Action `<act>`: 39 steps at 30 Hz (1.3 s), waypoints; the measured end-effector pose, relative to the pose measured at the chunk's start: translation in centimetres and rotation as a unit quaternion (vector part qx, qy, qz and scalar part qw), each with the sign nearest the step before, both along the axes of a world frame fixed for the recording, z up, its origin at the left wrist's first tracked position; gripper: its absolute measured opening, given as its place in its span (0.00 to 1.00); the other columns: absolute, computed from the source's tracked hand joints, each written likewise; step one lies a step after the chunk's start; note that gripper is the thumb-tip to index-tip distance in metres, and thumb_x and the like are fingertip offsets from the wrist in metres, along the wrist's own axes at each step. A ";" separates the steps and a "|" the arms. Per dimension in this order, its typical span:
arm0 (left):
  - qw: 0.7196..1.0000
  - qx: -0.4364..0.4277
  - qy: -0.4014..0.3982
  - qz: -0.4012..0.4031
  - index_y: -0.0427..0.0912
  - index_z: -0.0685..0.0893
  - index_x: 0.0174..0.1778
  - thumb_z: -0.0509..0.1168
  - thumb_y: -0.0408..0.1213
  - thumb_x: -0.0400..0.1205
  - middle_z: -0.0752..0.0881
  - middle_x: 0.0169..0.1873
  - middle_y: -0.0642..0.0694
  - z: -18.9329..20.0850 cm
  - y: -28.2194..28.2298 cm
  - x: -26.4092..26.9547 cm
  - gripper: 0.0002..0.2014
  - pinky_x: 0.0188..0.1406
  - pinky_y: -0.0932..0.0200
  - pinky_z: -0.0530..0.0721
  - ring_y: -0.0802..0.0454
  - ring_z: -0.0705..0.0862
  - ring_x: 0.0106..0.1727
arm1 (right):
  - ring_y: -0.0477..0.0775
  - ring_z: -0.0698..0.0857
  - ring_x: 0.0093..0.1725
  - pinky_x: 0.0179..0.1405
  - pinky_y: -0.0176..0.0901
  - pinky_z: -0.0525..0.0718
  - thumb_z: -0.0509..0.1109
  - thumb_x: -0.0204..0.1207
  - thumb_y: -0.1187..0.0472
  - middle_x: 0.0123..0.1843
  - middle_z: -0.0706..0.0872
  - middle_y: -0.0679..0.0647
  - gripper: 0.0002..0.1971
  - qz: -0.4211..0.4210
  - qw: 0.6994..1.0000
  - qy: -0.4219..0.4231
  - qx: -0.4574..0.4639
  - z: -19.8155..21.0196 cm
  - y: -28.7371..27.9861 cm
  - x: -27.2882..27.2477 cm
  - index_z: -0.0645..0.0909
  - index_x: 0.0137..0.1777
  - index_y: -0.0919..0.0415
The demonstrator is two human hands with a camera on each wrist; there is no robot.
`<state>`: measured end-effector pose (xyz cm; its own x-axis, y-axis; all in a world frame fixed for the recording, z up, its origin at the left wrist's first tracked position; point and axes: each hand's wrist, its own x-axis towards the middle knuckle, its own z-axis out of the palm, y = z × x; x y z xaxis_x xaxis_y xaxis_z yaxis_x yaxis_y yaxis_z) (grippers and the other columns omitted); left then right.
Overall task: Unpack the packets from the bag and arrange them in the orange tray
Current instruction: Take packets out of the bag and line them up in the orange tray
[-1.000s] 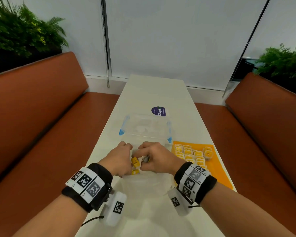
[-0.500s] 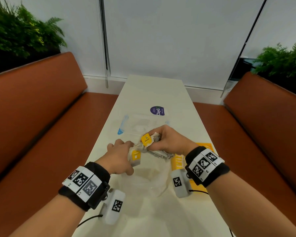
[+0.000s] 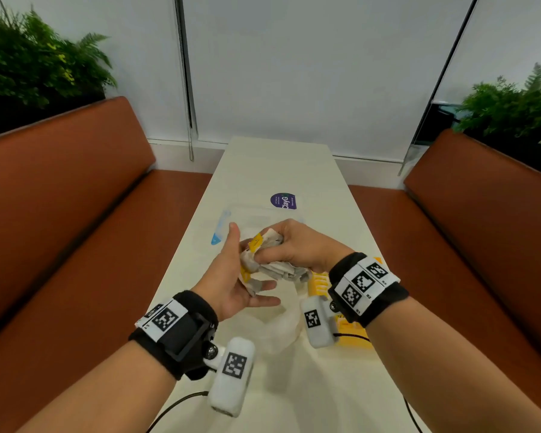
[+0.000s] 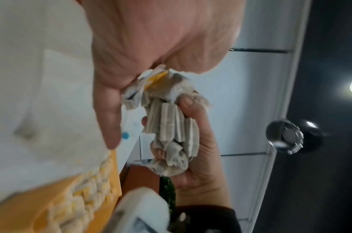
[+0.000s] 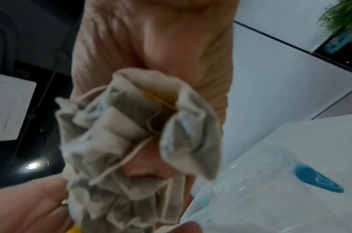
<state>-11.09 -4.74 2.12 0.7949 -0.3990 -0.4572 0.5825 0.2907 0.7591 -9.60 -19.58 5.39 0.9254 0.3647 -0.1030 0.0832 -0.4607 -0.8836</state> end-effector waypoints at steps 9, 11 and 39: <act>0.990 -0.102 0.071 0.059 0.41 0.82 0.64 0.70 0.49 0.78 0.88 0.56 0.34 -0.4 -0.9 -0.7 0.22 0.40 0.35 0.88 0.33 0.90 0.50 | 0.53 0.88 0.47 0.49 0.49 0.89 0.80 0.60 0.57 0.47 0.88 0.54 0.22 -0.007 0.996 -0.033 -0.087 -1.4 1.9 -0.2 0.76 0.53 0.50; 0.988 -0.119 0.073 0.068 0.39 0.81 0.64 0.70 0.47 0.78 0.87 0.57 0.32 -0.5 -0.8 -0.6 0.22 0.42 0.33 0.88 0.32 0.89 0.51 | 0.50 0.85 0.41 0.40 0.43 0.86 0.79 0.64 0.56 0.43 0.85 0.52 0.22 -0.022 0.995 -0.044 -0.084 -1.6 2.0 0.0 0.74 0.55 0.51; 0.984 -0.132 0.050 0.111 0.37 0.78 0.56 0.66 0.23 0.78 0.84 0.45 0.32 -0.9 -0.9 1.1 0.12 0.26 0.47 0.89 0.37 0.86 0.44 | 0.52 0.77 0.36 0.36 0.44 0.75 0.54 0.84 0.43 0.42 0.77 0.55 0.18 -0.201 0.933 0.076 0.290 -2.1 1.3 1.5 0.73 0.60 0.56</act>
<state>-10.01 -5.62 1.24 0.8316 -0.3361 -0.4421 0.5511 0.5979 0.5820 -8.14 -18.32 3.30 0.9901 0.0268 -0.1375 -0.1399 0.1310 -0.9815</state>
